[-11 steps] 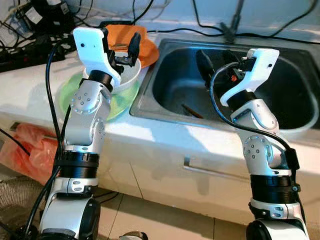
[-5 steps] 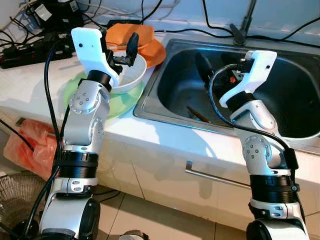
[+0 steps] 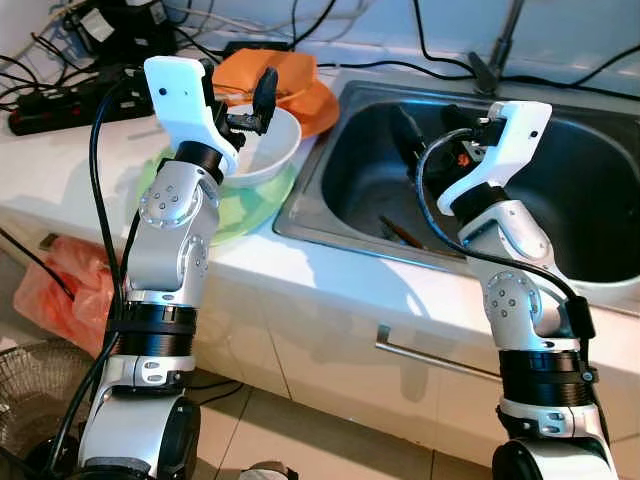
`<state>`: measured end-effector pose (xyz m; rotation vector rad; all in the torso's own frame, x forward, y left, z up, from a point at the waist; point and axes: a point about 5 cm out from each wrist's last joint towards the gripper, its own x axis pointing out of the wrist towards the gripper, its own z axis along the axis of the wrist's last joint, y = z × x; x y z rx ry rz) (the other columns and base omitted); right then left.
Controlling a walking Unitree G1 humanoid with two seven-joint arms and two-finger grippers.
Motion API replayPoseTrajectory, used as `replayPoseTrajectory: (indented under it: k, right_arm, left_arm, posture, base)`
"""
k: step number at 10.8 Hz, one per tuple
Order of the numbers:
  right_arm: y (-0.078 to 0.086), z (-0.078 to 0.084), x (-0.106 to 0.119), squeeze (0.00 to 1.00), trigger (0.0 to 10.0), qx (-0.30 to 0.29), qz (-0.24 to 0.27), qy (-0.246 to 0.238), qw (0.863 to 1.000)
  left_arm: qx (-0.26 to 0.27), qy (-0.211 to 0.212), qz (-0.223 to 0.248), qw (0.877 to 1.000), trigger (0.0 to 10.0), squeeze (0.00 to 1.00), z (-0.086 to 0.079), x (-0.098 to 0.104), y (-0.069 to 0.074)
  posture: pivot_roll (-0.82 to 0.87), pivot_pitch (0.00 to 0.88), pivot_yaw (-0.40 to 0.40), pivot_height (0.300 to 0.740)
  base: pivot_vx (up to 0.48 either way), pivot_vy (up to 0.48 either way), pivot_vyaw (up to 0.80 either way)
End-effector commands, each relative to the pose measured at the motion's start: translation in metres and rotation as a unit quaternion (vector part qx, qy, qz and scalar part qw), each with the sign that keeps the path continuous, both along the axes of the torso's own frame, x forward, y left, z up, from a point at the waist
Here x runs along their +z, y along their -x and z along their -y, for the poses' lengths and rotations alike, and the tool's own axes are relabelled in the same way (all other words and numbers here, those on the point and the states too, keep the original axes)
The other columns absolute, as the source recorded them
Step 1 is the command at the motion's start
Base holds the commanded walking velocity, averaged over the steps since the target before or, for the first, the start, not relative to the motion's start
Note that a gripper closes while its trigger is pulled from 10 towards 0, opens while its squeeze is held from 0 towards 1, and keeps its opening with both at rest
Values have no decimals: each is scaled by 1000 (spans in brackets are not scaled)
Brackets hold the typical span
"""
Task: Kitchen organization
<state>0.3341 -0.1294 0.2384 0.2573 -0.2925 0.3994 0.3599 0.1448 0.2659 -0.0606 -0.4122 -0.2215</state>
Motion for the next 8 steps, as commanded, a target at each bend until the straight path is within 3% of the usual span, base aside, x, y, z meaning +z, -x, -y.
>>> replayPoseTrajectory:
  k: [1,2,8]
  right_arm:
    - [0,0,0,0,10000,-2,3,5,1000]
    - [0,-1,0,0,10000,-2,3,5,1000]
    - [0,0,-1,0,10000,-3,2,5,1000]
  left_arm:
    - [5,2,2,1000,10000,0,-3,4,0]
    - [4,0,1,1000,10000,0,-3,4,0]
    - [0,-3,-12,1000,10000,0,-2,-3,-1]
  posture:
    - [157,53,74,740]
    - [157,53,74,740]
    - [155,52,75,740]
  base:
    - [398,270,0]
    - [394,274,0]
    - [0,0,0]
